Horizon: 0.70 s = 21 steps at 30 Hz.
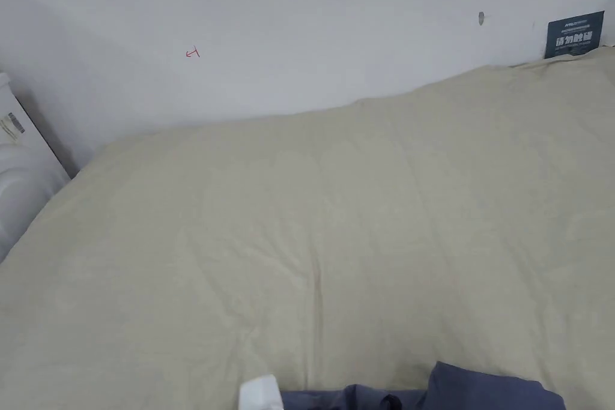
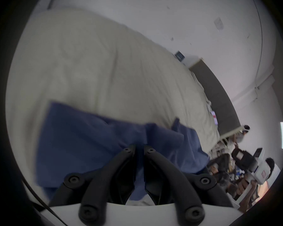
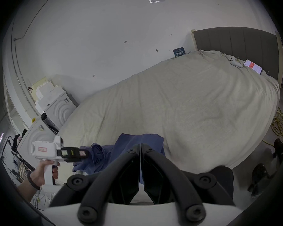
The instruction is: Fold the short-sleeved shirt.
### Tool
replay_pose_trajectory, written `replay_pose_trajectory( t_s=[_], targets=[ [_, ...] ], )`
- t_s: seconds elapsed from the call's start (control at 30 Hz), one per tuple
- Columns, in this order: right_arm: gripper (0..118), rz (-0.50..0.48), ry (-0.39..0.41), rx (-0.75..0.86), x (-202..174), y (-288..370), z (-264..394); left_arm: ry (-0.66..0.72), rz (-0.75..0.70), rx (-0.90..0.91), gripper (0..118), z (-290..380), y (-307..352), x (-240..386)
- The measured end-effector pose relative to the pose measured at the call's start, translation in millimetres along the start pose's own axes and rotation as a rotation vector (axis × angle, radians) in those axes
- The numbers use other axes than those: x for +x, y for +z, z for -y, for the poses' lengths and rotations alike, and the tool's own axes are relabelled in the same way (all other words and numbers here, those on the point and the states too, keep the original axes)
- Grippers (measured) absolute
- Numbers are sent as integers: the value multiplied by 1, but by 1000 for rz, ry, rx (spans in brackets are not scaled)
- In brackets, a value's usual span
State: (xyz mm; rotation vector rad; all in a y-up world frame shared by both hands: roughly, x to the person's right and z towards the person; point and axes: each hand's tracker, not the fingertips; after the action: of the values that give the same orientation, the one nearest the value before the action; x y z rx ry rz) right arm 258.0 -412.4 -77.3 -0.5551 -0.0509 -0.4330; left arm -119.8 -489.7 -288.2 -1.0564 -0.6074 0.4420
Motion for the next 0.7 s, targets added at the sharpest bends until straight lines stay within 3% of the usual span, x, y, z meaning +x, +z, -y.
replay_pose_trajectory(
  t_s=[0.17, 0.27, 0.33, 0.4, 0.57, 0.7],
  targets=[
    [1, 19, 10, -10, 1, 0, 0, -13, 107, -58, 12, 13, -53, 21],
    [1, 28, 9, -13, 2, 1, 0, -85, -57, -71, 10, 15, -75, 38],
    [1, 32, 6, -11, 3, 2, 0, -112, -45, -33, 8, 14, -82, 33],
    [1, 31, -1, -10, 4, 1, 1, -45, -29, -30, 8, 14, -81, 30],
    [1, 0, -9, -12, -1, 0, 4, -73, -29, -1, 3, 21, -73, 32],
    [0, -25, 24, 10, -10, 1, 3, 8, 85, 116, 4, 10, -13, 20]
  ],
)
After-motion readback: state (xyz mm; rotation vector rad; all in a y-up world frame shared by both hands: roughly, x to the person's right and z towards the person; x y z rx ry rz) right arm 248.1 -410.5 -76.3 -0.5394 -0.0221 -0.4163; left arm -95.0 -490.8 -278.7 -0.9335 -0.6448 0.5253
